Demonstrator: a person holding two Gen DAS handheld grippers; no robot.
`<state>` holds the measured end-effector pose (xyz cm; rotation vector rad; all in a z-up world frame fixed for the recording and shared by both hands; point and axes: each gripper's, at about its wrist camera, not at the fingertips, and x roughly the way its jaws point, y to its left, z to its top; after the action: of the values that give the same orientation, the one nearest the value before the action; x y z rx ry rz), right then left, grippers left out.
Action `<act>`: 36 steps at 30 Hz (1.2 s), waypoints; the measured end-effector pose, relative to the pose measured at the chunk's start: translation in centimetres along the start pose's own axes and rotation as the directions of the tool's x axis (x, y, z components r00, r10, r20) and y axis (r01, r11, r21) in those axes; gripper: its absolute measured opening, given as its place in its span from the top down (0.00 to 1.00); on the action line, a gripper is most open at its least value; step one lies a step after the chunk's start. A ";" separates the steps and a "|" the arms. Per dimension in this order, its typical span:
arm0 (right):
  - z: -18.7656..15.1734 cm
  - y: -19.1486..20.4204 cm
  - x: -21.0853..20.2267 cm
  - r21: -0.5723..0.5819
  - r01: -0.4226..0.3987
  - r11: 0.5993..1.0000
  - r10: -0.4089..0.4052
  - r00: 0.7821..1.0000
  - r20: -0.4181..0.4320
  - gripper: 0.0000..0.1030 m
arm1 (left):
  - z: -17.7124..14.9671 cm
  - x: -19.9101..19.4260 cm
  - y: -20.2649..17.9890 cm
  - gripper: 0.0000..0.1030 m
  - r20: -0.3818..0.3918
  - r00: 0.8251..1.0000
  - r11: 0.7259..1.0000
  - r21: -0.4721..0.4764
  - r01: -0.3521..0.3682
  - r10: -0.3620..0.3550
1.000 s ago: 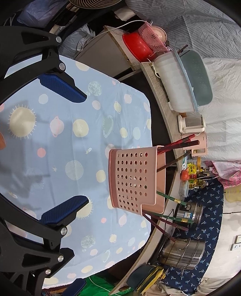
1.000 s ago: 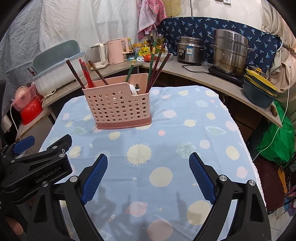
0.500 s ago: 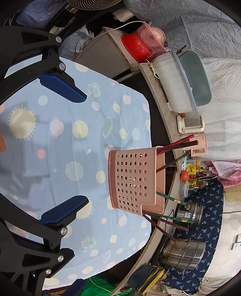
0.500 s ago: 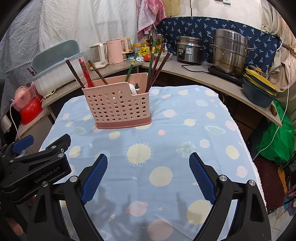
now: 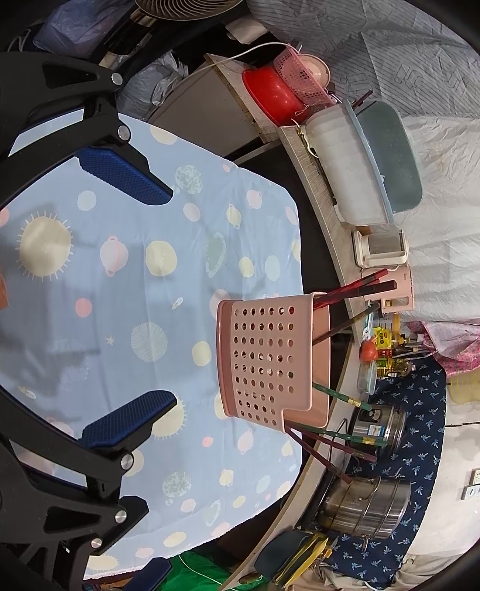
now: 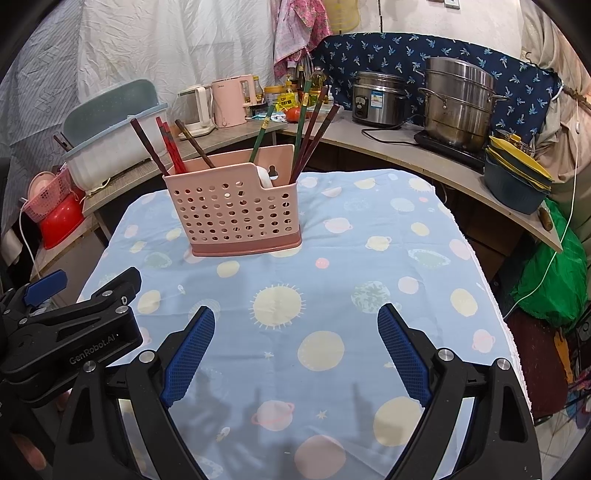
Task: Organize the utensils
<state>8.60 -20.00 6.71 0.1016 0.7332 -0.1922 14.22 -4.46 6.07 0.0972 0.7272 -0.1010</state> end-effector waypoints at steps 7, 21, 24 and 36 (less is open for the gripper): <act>0.0 0.0 0.0 -0.001 0.000 1.000 0.000 1.000 0.000 0.16 | 0.0 -0.1 0.1 0.07 0.003 1.000 1.000 -0.002 -0.004 0.004; -0.1 0.0 0.0 -0.003 0.001 1.000 -0.001 1.000 -0.001 0.16 | 0.1 -0.1 0.5 0.07 0.003 1.000 1.000 -0.016 -0.022 0.022; -0.1 0.0 0.0 -0.001 0.001 1.000 -0.001 1.000 -0.001 0.16 | 0.0 -0.1 0.5 0.07 0.005 1.000 1.000 -0.014 -0.024 0.024; -0.1 0.0 0.0 -0.002 0.000 1.000 0.000 1.000 -0.001 0.16 | 0.2 -0.2 0.5 0.07 0.004 1.000 1.000 -0.011 -0.027 0.027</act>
<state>8.55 -19.96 6.63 0.0994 0.7344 -0.1916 14.27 -4.01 6.31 0.0960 0.7224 -0.0715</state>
